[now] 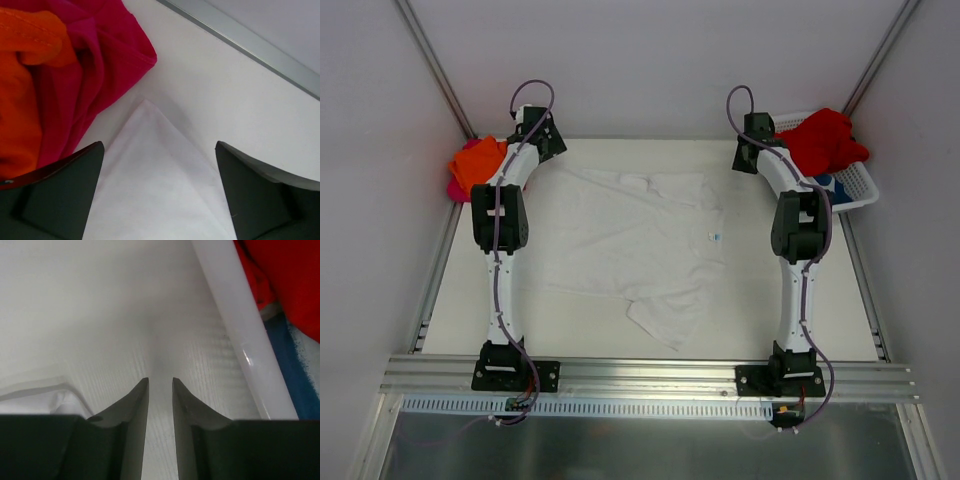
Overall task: Fold and stack the t-shirts
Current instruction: Flatten out the tshirt
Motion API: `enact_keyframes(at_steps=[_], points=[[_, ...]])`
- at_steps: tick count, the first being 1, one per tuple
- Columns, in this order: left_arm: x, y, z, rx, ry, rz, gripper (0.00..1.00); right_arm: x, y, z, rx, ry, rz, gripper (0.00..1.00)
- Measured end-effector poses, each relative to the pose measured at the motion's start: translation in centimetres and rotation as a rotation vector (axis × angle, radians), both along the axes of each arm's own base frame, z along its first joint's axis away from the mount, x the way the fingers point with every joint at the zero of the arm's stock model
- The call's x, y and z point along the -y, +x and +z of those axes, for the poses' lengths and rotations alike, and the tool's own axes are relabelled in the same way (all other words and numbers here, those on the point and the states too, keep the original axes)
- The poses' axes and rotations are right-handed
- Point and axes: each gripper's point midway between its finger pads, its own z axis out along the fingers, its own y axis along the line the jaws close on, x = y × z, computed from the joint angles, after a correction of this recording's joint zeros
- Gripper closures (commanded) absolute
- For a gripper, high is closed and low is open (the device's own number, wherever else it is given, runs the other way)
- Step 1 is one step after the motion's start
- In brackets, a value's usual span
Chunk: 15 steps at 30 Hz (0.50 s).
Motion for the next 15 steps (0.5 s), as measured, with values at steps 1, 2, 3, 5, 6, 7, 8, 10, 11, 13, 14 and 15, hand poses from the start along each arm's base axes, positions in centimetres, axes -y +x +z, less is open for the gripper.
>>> enact_keyframes(at_steps=[1,2,3,5,6,7,8,10,11,13,14,15], points=[[0.1,0.0,0.0,0.0,0.001,-0.004,0.01,-0.1,0.0,0.0,0.0,0.002,0.003,0.7],[0.1,0.0,0.0,-0.001,0.001,-0.005,0.01,-0.1,0.0,0.0,0.001,0.003,0.005,0.7],[0.1,-0.1,-0.1,-0.003,0.001,-0.005,0.01,-0.2,-0.1,0.0,0.005,0.005,0.008,0.7],[0.0,-0.5,-0.3,-0.012,0.003,-0.007,0.01,-0.3,-1.3,-0.5,-0.019,0.005,0.013,0.7],[0.0,-1.0,-0.5,-0.023,0.004,-0.007,0.01,-0.4,-1.9,-0.7,-0.03,0.005,0.016,0.7],[0.0,-1.7,-0.5,-0.036,0.006,-0.008,0.01,-0.5,-2.8,-0.8,-0.045,0.003,0.02,0.7],[0.0,-2.4,-0.6,-0.049,0.007,-0.009,0.01,-0.6,-3.4,-0.7,-0.053,0.002,0.025,0.7],[-0.1,-4.5,-0.1,-0.079,0.009,-0.009,0.01,-1.3,-4.9,0.2,-0.056,0.0,0.043,0.7],[-0.1,-5.5,0.6,-0.08,0.01,-0.01,0.01,-1.7,-5.8,0.9,-0.056,-0.003,0.056,0.7],[0.0,-7.7,2.1,-0.083,0.016,-0.008,0.01,-3.1,-7.6,3.0,-0.032,-0.004,0.091,0.7],[0.0,-8.8,3.4,-0.074,0.021,-0.006,0.01,-3.7,-8.4,4.0,-0.022,-0.003,0.107,0.7],[0.0,-9.8,4.5,-0.059,0.023,-0.006,0.01,-4.7,-9.4,5.5,0.001,0.0,0.131,0.7]])
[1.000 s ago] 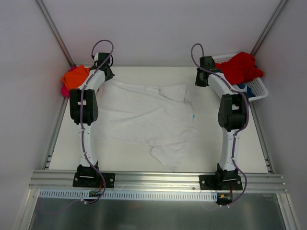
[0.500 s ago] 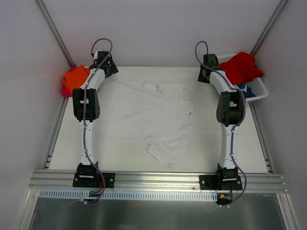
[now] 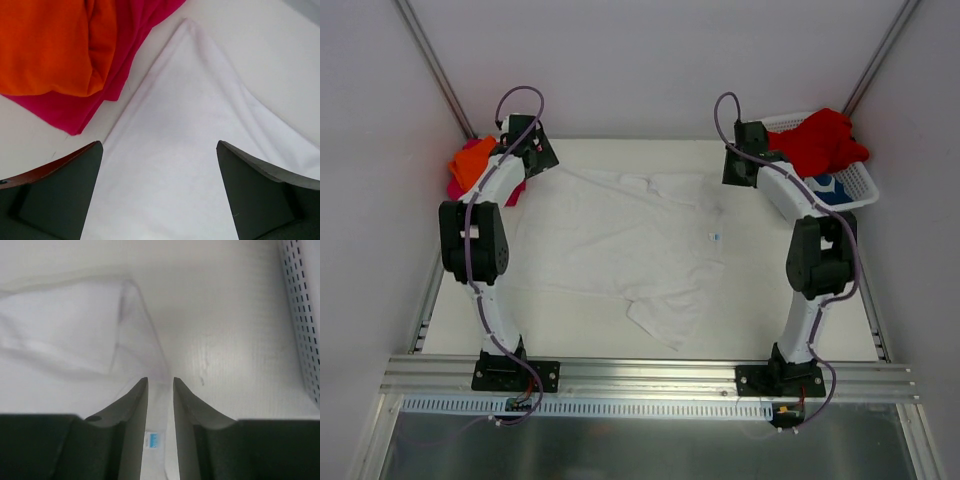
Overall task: Fold and stack the t-shirts
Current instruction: Flatten out the tshirt
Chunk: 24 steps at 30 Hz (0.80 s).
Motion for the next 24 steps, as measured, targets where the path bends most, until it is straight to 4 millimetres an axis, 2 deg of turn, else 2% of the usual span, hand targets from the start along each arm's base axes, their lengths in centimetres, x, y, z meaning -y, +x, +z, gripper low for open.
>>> enact_keyframes(at_steps=[4,5,7,9,13,16,20,24], points=[[1.0,-3.8,4.8,0.076,-0.002,-0.019,0.01,-3.5,-2.6,5.0,0.084,0.026,0.081,0.71],[1.2,-4.6,5.4,0.09,-0.005,-0.023,0.01,-4.2,-3.2,5.9,0.103,0.037,0.097,0.71],[1.8,-6.2,5.7,0.099,-0.011,-0.034,0.01,-5.3,-4.8,6.3,0.111,0.049,0.124,0.71],[2.4,-7.9,4.4,0.067,-0.012,-0.048,0.01,-6.0,-6.5,5.7,0.087,0.046,0.144,0.71],[3.3,-10.9,0.2,-0.046,-0.007,-0.075,0.01,-7.8,-9.5,3.1,0.008,0.04,0.183,0.71],[3.6,-12.7,-1.8,-0.105,-0.006,-0.087,0.01,-8.8,-11.5,1.3,-0.042,0.039,0.206,0.71],[3.6,-14.5,-2.9,-0.136,-0.011,-0.081,0.01,-9.6,-13.6,0.4,-0.073,0.043,0.223,0.71],[3.6,-15.2,-2.9,-0.135,-0.019,-0.074,0.01,-10.9,-15.1,0.3,-0.079,0.055,0.251,0.71]])
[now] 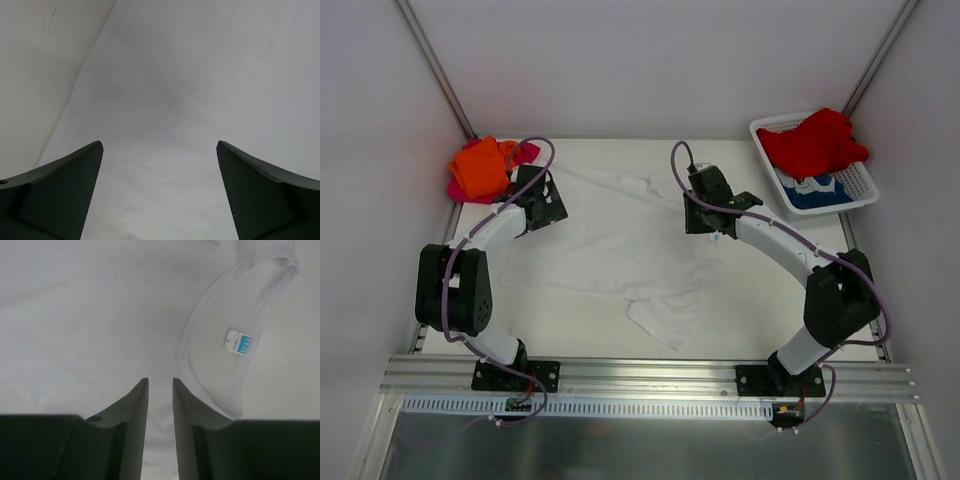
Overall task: Fold and stack the t-shirts
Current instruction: Flatten out the tshirt
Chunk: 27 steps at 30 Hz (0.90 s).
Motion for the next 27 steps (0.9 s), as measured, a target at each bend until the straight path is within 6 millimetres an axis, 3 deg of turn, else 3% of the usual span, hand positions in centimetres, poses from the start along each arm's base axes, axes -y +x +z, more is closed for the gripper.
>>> enact_keyframes(at_steps=[9,21,27], points=[[0.7,-2.9,-2.0,-0.049,-0.009,-0.003,0.01,-3.9,-4.4,-2.1,-0.061,0.022,0.094,0.7],[1.6,-4.0,-3.0,-0.076,-0.008,-0.02,0.01,-4.4,-7.8,-5.6,-0.144,0.008,0.143,0.69],[1.6,-4.0,-3.0,-0.075,-0.007,-0.019,0.01,-4.7,-9.2,-8.5,-0.209,-0.013,0.172,0.68]])
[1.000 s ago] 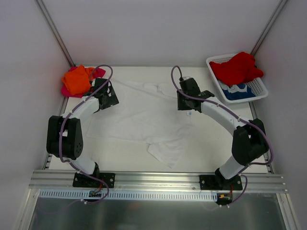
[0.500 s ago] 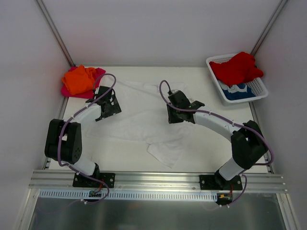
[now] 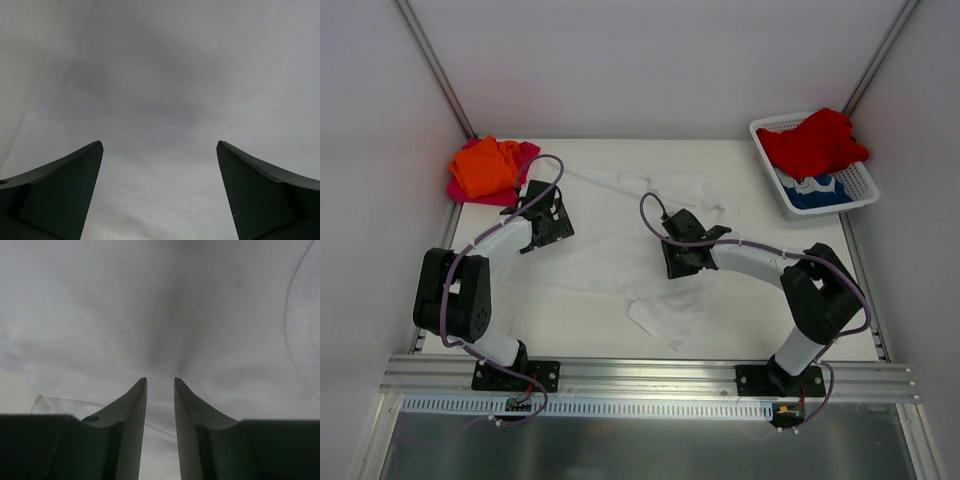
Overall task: Fold and stack the t-shirts
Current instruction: Flatten out the tshirt
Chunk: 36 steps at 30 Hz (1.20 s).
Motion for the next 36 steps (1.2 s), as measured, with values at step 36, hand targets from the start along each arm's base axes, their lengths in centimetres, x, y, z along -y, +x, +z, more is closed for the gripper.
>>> enact_keyframes(at_steps=[36], points=[[0.0,0.4,2.1,0.06,-0.006,-0.01,0.01,5.5,-7.9,-2.1,0.0,0.116,-0.288,0.64]])
